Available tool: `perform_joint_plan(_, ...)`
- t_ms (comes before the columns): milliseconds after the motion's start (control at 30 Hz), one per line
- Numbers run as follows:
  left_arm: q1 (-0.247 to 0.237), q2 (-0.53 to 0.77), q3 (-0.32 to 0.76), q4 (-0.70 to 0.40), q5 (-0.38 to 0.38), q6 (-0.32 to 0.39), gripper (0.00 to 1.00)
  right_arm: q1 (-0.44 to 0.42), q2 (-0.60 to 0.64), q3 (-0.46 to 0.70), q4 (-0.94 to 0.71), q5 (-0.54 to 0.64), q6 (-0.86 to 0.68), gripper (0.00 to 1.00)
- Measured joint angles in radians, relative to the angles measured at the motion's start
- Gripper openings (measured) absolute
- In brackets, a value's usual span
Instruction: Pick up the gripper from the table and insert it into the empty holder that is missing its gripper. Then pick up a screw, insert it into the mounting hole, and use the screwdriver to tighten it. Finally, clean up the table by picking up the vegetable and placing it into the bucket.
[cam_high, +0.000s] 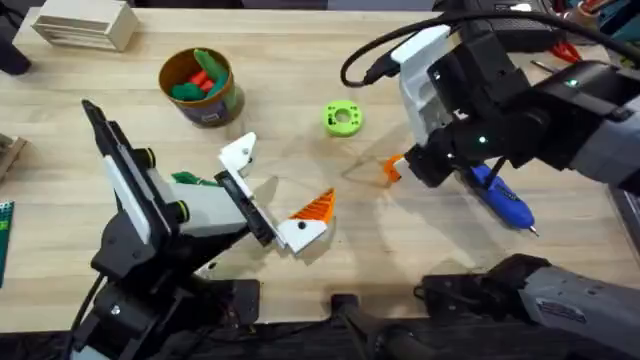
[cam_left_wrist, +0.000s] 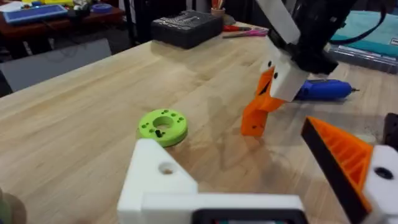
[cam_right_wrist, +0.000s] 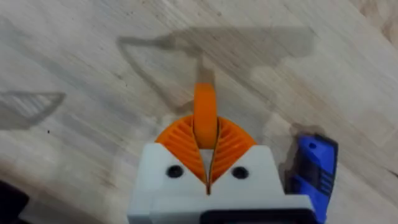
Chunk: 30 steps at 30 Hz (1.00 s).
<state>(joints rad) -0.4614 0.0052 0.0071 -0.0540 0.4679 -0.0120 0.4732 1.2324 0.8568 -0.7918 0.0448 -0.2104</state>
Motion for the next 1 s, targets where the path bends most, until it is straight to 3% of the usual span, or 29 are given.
perform_joint_plan(167,0.000,0.000,0.000,0.000,0.000,0.000,0.987,0.000,-0.060,0.060,-0.083,0.001,0.002,0.016)
perform_joint_plan(400,0.000,0.000,0.000,0.000,0.000,0.000,0.987,0.000,-0.365,0.116,-0.099,0.000,0.097,0.016)
perform_joint_plan(533,0.000,0.000,0.000,0.000,0.000,0.000,0.987,0.000,-0.522,0.106,0.001,-0.027,0.228,0.016)
perform_joint_plan(633,0.000,0.000,0.000,0.000,0.000,0.000,0.987,0.000,-0.597,0.050,0.149,-0.118,0.341,0.016)
perform_joint_plan(767,0.000,0.000,0.000,0.000,0.000,0.000,0.987,0.000,-0.597,-0.095,0.358,-0.315,0.498,0.016)
perform_joint_plan(900,0.000,0.000,0.000,0.000,0.000,0.000,0.987,0.000,-0.508,-0.222,0.522,-0.504,0.683,0.016)
perform_joint_plan(1000,0.000,0.000,0.000,0.005,0.006,-0.012,0.987,0.000,-0.426,-0.250,0.587,-0.614,0.791,0.016)
